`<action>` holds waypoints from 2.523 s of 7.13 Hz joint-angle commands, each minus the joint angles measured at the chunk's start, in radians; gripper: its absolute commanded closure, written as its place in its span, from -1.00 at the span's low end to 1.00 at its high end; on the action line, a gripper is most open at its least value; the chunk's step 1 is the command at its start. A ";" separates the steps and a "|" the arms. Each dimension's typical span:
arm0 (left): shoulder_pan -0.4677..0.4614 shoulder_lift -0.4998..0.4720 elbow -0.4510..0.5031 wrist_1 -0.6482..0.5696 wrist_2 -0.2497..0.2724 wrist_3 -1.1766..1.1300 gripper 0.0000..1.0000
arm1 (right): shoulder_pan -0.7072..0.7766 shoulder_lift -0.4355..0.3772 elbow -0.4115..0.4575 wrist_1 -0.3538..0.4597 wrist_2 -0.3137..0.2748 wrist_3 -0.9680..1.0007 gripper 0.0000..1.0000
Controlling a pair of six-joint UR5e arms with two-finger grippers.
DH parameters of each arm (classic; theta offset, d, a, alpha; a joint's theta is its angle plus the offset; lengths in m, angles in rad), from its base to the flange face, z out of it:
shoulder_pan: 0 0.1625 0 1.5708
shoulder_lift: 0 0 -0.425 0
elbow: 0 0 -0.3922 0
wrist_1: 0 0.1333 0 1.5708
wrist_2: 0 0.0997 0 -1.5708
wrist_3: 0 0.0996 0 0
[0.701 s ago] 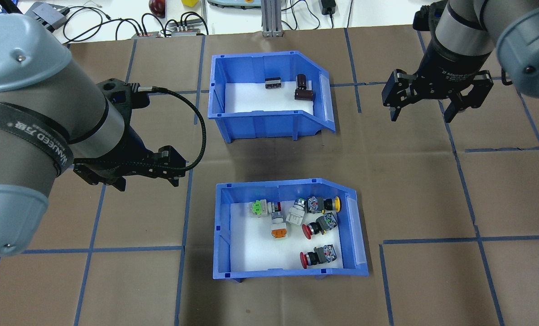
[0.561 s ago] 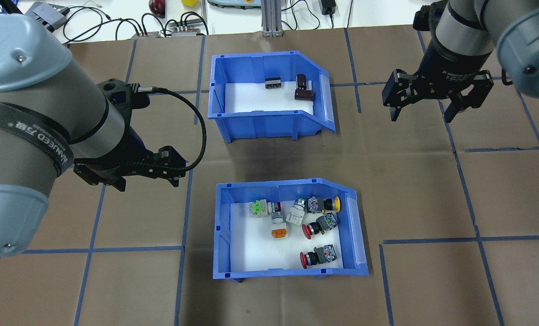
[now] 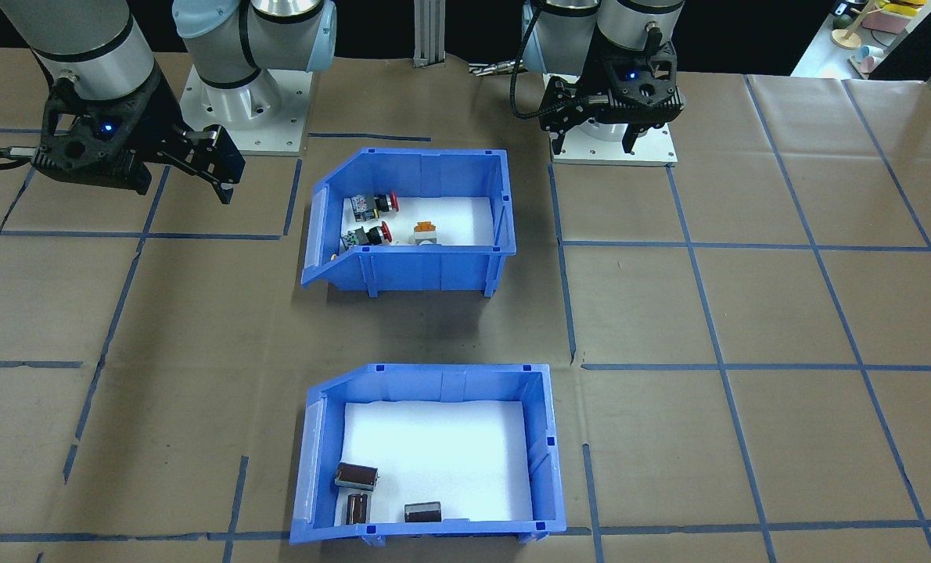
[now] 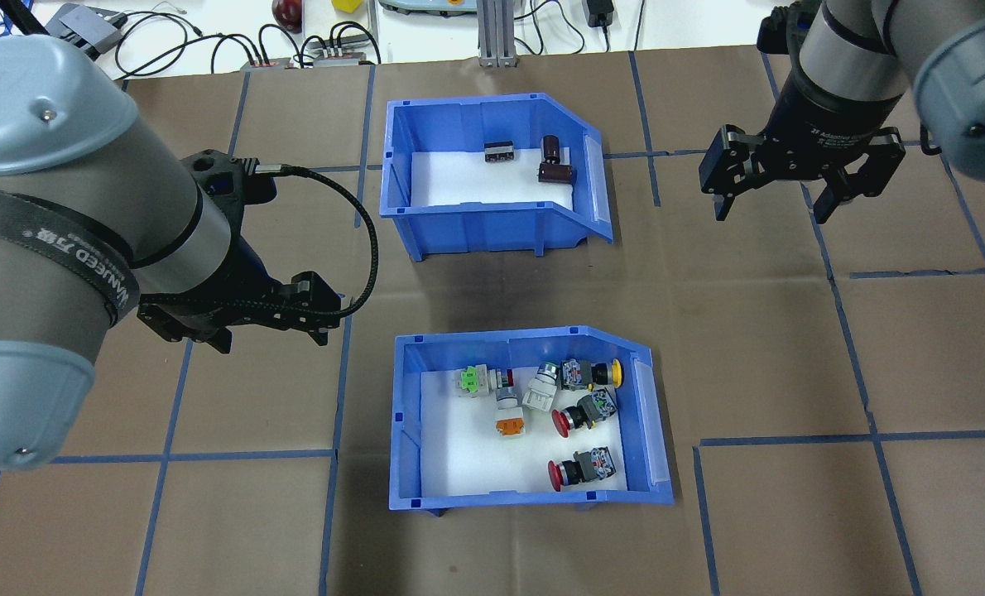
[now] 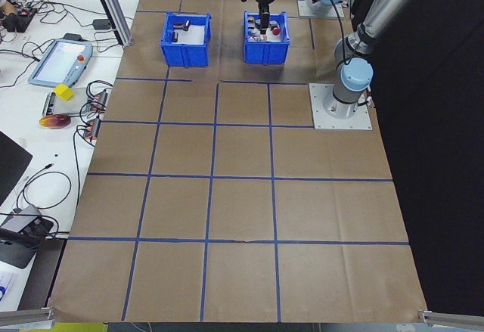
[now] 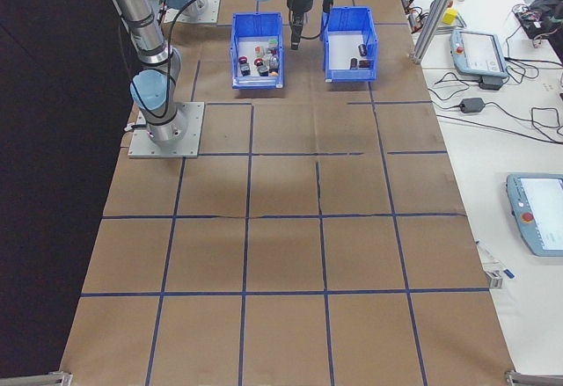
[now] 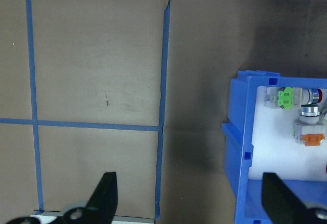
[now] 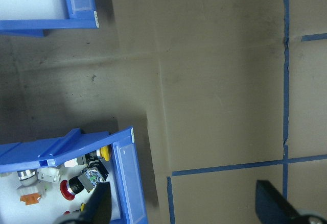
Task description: Place button box in front
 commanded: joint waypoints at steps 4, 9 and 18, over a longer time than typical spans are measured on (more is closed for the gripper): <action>-0.017 -0.011 -0.004 0.003 -0.088 -0.232 -0.99 | 0.005 0.012 -0.005 -0.012 0.013 -0.243 -1.00; -0.077 -0.006 -0.006 0.000 -0.104 -0.435 -0.99 | 0.134 0.275 -0.185 -0.142 0.007 -0.686 -1.00; -0.328 0.105 -0.369 0.211 -0.303 -1.623 -0.98 | 0.483 0.670 -0.485 -0.220 -0.019 -1.098 -1.00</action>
